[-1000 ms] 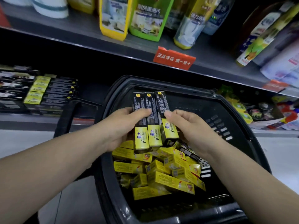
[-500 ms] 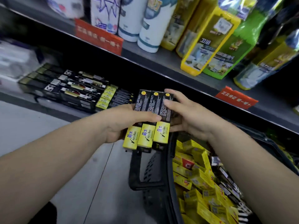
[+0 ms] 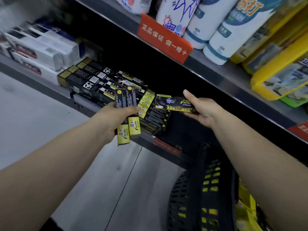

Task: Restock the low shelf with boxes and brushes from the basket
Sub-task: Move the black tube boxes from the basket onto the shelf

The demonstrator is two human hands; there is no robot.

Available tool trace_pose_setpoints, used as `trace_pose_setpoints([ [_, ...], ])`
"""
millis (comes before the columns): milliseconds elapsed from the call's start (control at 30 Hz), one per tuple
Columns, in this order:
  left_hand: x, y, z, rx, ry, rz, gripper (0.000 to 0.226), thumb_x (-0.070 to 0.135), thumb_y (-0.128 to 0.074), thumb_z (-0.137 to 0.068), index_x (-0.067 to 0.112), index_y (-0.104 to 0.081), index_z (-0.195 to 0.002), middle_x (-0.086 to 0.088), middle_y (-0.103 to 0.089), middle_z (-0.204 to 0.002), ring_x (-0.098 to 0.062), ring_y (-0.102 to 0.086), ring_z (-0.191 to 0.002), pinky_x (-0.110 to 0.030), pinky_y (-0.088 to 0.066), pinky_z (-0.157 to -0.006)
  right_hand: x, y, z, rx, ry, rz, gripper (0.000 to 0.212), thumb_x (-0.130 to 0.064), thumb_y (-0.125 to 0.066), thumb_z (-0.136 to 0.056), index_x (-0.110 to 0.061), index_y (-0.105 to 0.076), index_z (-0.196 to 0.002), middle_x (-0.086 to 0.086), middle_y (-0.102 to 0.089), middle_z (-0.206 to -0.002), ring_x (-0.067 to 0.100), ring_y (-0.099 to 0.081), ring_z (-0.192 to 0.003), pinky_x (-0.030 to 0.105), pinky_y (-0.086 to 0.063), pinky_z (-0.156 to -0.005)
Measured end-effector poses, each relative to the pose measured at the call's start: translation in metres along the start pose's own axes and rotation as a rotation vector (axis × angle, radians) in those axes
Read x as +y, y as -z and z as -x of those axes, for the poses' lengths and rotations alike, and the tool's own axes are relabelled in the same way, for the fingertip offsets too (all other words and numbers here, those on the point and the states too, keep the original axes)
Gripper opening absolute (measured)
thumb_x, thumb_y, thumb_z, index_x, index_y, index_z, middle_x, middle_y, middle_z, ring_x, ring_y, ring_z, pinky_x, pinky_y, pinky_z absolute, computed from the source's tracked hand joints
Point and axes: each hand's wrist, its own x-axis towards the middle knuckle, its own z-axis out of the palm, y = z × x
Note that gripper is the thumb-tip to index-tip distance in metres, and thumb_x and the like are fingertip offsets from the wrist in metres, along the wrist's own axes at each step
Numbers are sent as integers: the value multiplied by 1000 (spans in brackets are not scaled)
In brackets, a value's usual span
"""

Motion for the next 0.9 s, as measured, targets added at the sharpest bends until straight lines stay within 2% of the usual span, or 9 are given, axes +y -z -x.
trace_pose_setpoints([
  [67, -2, 5, -10, -11, 14, 4, 31, 16, -77, -73, 17, -58, -98, -10, -67, -89, -27, -66, -68, -40, -55, -50, 4, -3, -20, -12, 45, -3, 34, -32, -75, -77, -12, -58, -100, 0, -67, -91, 5, -70, -71, 19, -54, -54],
  [167, -5, 7, -27, 13, 3, 2, 35, 19, -78, -72, 19, -58, -101, -8, -67, -90, -24, -65, -71, -37, -55, -52, 5, -8, -50, 31, 176, 71, 26, -23, -76, -78, -19, -53, -89, -3, -57, -96, 6, -63, -83, 19, -56, -59],
  [267, -8, 2, -41, 28, 4, -5, 37, 21, -78, -72, 19, -59, -104, -6, -68, -91, -24, -65, -79, -45, -56, -74, 0, -14, -80, 82, 231, 80, 21, -20, -72, -81, -22, -51, -81, -4, -57, -92, 7, -60, -83, 19, -54, -65],
  [333, -10, -4, -49, 20, 22, 5, 39, 20, -78, -73, 18, -59, -106, -7, -69, -92, -25, -65, -81, -48, -55, -80, -2, -17, -100, 113, 241, 117, 19, -20, -70, -83, -22, -52, -78, -5, -56, -89, 7, -58, -81, 20, -52, -68],
  [500, -21, -19, -67, -26, 42, -12, 34, 20, -77, -73, 21, -58, -101, -5, -68, -91, -23, -65, -79, -41, -54, -78, 13, -28, -136, 111, 202, 192, 17, -20, -69, -84, -20, -52, -82, -6, -56, -81, 1, -57, -66, 15, -52, -61],
  [567, -26, -23, -70, -59, 47, -47, 39, 19, -77, -74, 21, -57, -107, -6, -68, -95, -22, -65, -84, -37, -53, -76, 24, -30, -143, 58, 152, 208, 16, -21, -70, -84, -19, -54, -86, -5, -58, -86, 3, -59, -70, 15, -51, -61],
  [700, -32, -27, -76, -55, 61, -76, 39, 17, -77, -73, 21, -56, -106, -7, -69, -99, -28, -65, -94, -49, -49, -92, 41, -30, -152, -67, 30, 228, 11, -25, -66, -86, -21, -56, -86, -4, -63, -82, 6, -60, -74, 20, -51, -70],
  [767, -33, -28, -78, -45, 69, -84, 40, 18, -77, -74, 20, -56, -107, -8, -69, -99, -30, -65, -94, -51, -48, -93, 47, -29, -156, -97, 22, 356, 11, -26, -64, -88, -19, -60, -94, -2, -64, -89, 11, -60, -82, 25, -49, -75],
  [900, -33, -29, -83, -39, 70, -107, 40, 16, -74, -75, 20, -56, -110, -9, -70, -96, -29, -67, -87, -50, -53, -87, 52, -34, -157, -105, 58, 463, 33, -24, -60, -91, -16, -55, -123, 5, -61, -110, 20, -57, -102, 33, -46, -90],
])
